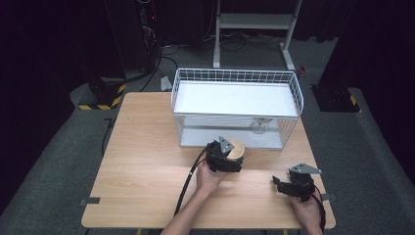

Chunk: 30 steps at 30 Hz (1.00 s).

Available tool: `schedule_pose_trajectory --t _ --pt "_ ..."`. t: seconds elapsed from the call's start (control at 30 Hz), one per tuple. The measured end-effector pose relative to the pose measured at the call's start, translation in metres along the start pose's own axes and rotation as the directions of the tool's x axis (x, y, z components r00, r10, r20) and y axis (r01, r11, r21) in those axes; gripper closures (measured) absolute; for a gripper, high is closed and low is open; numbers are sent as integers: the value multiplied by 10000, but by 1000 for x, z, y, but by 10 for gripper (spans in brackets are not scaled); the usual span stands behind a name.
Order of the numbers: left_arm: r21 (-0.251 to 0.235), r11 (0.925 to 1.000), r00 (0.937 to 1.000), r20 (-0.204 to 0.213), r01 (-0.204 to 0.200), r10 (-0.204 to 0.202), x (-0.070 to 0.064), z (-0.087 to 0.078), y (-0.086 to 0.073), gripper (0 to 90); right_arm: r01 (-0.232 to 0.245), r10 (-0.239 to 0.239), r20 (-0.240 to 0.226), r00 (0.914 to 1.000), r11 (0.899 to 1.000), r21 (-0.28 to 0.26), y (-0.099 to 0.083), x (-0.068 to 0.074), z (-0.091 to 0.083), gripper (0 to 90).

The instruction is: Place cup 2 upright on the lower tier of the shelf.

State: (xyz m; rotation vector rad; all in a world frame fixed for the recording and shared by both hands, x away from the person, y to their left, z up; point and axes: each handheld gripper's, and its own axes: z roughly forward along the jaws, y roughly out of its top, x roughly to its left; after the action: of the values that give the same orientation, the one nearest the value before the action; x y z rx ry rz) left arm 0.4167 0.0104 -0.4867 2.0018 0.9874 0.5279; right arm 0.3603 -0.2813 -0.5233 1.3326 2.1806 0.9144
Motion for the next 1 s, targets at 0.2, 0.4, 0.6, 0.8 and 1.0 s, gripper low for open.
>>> schedule_pose_trajectory --t 0.2,0.4,0.6,0.8,1.0 --pt "-68 10000 10000 -7 10 -10 4 -6 1 96 1 -1 -2 10000 10000 0 0 0 0 251" --pt "-77 9999 9999 -37 139 -140 8 -10 3 97 16 -16 -3 10000 10000 -4 0 0 0 251" --pt "-104 9994 9993 -176 316 -317 14 -13 3 97 13 -13 -4 10000 10000 -3 0 0 0 250" --pt "-74 9973 9965 -404 731 -733 26 -16 4 97 16 -16 -3 10000 10000 -1 0 0 0 251" --pt "-143 9964 9951 -518 841 -847 37 -20 10 97 14 -14 -5 10000 10000 -1 0 0 0 250"
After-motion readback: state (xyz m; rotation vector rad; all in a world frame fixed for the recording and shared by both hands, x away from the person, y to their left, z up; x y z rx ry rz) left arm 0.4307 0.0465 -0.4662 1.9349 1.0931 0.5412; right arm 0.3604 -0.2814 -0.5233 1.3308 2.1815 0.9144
